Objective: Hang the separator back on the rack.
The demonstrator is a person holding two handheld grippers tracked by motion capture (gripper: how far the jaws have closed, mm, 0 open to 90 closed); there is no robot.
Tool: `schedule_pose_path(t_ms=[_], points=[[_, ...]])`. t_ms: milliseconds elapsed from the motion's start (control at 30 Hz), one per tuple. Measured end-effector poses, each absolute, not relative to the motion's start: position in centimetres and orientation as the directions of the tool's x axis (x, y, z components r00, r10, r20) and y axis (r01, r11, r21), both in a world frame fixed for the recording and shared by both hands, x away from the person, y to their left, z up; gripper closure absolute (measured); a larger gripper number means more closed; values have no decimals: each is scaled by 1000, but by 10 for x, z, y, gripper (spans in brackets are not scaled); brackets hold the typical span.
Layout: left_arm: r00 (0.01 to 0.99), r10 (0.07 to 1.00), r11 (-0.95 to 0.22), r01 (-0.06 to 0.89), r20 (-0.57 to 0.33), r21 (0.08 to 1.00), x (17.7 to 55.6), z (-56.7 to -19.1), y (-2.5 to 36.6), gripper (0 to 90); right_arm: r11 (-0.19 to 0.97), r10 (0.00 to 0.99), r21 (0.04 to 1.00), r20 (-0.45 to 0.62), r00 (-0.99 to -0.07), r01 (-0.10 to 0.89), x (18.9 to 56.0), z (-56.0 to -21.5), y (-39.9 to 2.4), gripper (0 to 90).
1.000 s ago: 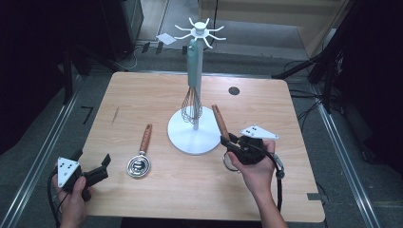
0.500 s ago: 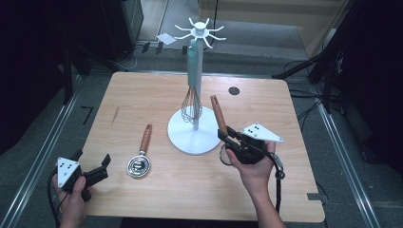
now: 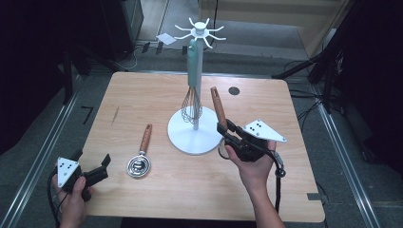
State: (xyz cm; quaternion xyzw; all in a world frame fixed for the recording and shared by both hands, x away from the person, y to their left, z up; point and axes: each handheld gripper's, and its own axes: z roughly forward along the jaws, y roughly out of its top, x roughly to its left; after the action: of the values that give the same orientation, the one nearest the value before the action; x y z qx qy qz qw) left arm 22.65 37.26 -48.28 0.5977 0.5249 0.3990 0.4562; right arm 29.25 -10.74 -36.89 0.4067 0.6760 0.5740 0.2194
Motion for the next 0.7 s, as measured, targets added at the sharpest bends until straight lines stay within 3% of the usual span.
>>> schedule_pose_path(t_ms=[700], points=[[132,991,-33,263,-2,964,226,-483,373,15,-14,795,982,125,-594,188,291,-349,-102,708]])
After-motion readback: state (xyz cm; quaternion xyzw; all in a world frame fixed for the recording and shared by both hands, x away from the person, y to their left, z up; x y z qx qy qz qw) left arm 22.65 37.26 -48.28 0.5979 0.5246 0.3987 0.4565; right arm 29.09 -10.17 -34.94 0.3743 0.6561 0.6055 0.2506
